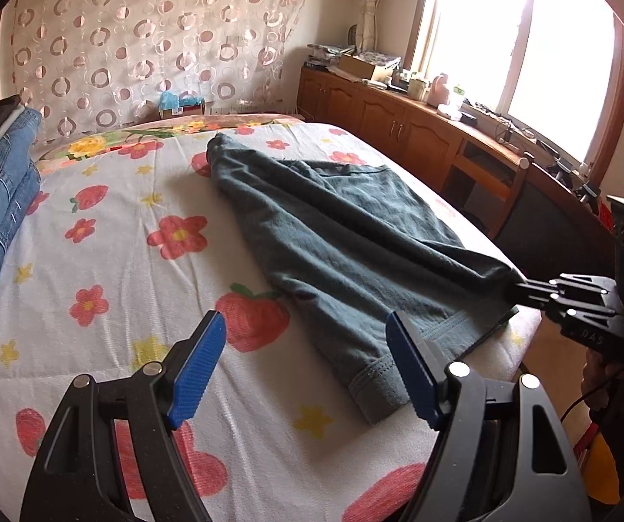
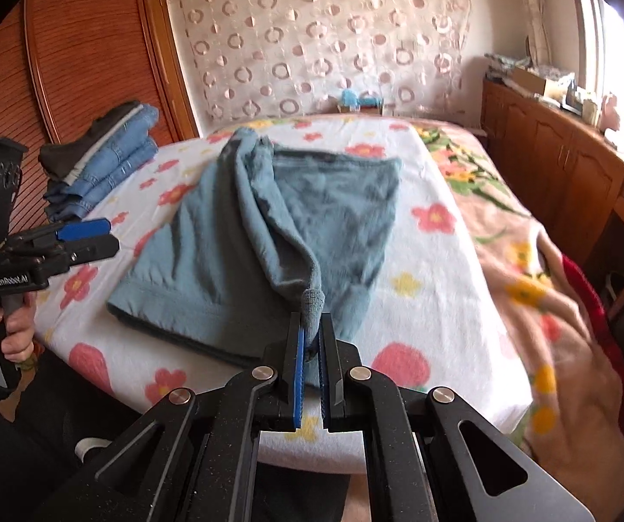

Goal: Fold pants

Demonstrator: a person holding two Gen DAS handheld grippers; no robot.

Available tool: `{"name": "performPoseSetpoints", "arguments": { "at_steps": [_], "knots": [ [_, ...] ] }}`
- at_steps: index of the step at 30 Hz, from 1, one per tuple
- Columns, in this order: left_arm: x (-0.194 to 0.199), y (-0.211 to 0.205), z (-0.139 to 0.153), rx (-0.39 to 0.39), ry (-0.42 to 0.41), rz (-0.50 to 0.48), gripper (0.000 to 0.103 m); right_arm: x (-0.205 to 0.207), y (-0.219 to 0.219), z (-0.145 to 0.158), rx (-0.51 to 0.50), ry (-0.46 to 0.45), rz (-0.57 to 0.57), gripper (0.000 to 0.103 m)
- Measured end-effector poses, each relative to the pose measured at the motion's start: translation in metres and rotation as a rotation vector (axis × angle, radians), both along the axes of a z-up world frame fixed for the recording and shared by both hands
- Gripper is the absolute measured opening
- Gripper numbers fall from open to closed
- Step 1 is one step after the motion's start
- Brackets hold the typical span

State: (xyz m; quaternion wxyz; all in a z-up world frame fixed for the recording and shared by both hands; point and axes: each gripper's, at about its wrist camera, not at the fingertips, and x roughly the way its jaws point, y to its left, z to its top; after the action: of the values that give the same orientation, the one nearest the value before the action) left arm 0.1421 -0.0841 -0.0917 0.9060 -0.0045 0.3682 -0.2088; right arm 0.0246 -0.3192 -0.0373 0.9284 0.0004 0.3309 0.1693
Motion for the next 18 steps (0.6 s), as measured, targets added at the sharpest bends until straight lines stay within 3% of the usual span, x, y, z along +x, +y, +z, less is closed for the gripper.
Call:
{"name": "performPoseSetpoints", "arguments": {
  "at_steps": [5, 13, 18],
  "knots": [
    [0.001, 0.003, 0.000, -0.003, 0.000, 0.010, 0.077, 0.000, -0.001, 0.007, 0.006, 0.009, -0.004, 0.005],
    [0.006, 0.012, 0.014, 0.002, -0.040, 0.028, 0.077, -0.004, -0.013, 0.030, 0.022, -0.047, -0.040, 0.030],
    [0.014, 0.018, 0.025, 0.012, -0.064, 0.042, 0.077, 0.006, -0.012, 0.047, 0.006, -0.085, -0.009, 0.031]
  ]
}}
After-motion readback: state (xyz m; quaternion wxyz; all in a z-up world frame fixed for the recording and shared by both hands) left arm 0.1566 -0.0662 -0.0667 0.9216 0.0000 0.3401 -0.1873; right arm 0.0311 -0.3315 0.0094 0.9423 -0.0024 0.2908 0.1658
